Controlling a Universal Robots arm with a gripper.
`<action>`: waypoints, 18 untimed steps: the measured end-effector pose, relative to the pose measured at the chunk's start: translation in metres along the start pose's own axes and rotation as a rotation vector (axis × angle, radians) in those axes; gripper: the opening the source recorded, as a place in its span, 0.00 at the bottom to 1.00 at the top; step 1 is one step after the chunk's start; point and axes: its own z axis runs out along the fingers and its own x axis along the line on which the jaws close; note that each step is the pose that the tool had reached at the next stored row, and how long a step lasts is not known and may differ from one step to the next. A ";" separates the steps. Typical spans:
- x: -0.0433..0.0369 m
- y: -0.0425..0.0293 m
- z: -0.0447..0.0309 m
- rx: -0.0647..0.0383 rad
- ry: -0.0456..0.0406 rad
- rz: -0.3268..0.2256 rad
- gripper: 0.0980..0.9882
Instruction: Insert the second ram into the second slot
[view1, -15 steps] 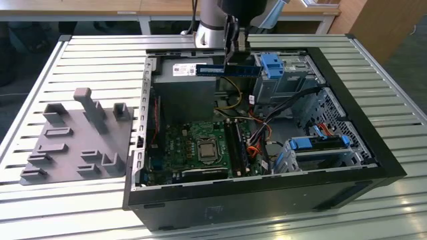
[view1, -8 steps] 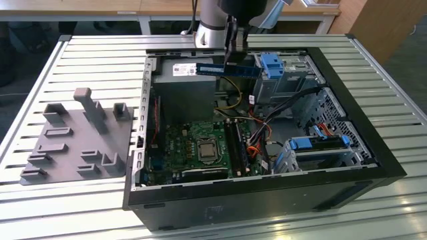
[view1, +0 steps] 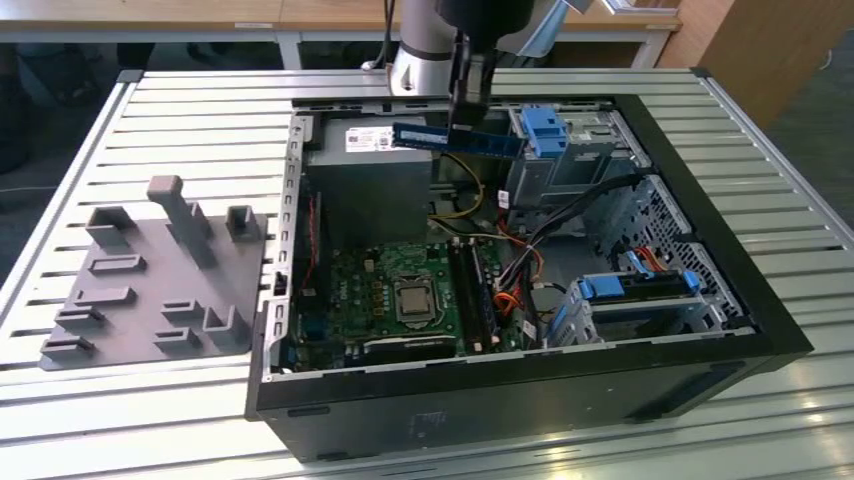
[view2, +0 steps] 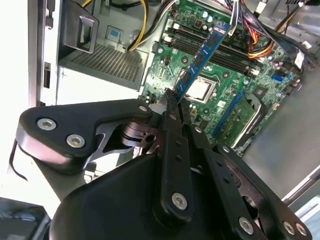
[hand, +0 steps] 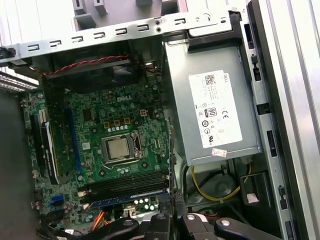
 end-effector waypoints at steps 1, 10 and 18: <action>0.0000 0.0000 0.0000 0.000 -0.0003 0.009 0.04; 0.0000 0.0000 0.0003 0.002 -0.0043 0.113 0.04; 0.0000 0.0000 0.0010 0.004 -0.0084 0.234 0.04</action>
